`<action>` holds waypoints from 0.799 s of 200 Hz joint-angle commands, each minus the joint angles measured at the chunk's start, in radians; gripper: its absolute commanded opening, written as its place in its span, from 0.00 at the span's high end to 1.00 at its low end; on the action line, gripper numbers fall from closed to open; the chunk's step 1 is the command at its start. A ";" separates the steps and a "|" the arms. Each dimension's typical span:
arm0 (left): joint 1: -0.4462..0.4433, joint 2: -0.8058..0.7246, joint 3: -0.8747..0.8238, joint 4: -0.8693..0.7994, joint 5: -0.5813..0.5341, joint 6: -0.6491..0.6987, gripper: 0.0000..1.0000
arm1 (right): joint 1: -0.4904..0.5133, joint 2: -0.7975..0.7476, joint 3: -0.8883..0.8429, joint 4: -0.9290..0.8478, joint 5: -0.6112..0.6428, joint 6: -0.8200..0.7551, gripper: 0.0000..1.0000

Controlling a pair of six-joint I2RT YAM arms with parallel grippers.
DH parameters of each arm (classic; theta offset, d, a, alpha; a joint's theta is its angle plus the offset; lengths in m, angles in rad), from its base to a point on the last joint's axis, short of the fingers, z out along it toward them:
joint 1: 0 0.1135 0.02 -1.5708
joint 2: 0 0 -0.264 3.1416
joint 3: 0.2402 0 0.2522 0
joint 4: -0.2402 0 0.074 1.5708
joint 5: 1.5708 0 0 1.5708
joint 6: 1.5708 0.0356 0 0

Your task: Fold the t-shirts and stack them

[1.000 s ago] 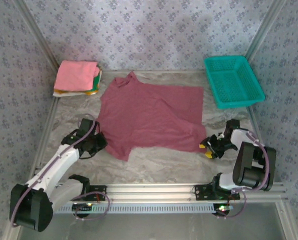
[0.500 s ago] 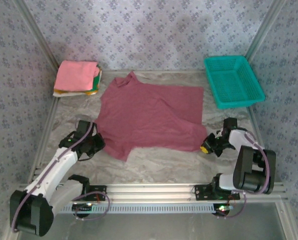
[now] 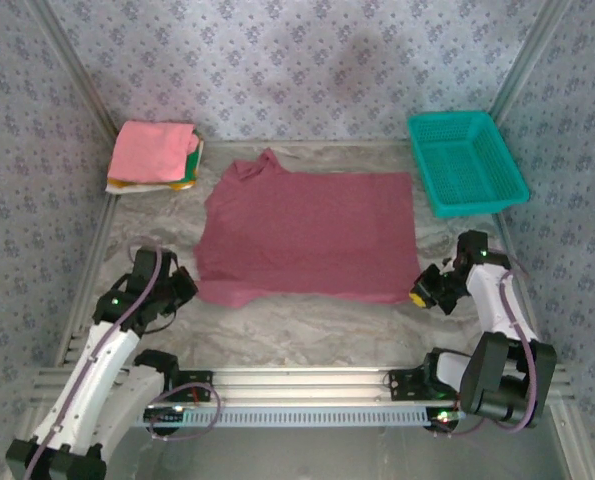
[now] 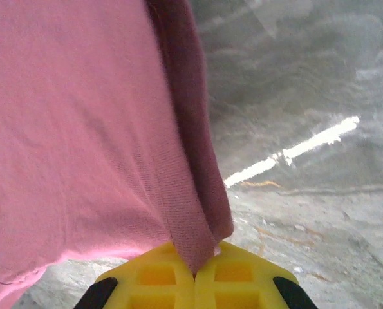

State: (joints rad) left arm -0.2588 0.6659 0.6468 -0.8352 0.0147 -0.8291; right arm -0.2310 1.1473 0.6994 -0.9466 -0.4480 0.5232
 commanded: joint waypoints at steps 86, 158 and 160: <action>0.009 0.324 0.212 0.110 0.093 0.235 1.00 | 0.070 0.132 0.060 0.044 0.068 -0.028 1.00; 0.033 0.693 0.471 0.137 0.142 0.414 1.00 | 0.064 0.287 0.164 0.076 0.050 -0.073 1.00; 0.033 0.700 0.476 0.138 0.141 0.417 1.00 | 0.064 0.292 0.164 0.079 0.049 -0.072 1.00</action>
State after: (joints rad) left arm -0.2321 1.2816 1.0313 -0.7235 0.1307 -0.5095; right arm -0.1646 1.3945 0.8429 -0.8787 -0.4038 0.4778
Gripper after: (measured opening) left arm 0.050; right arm 0.066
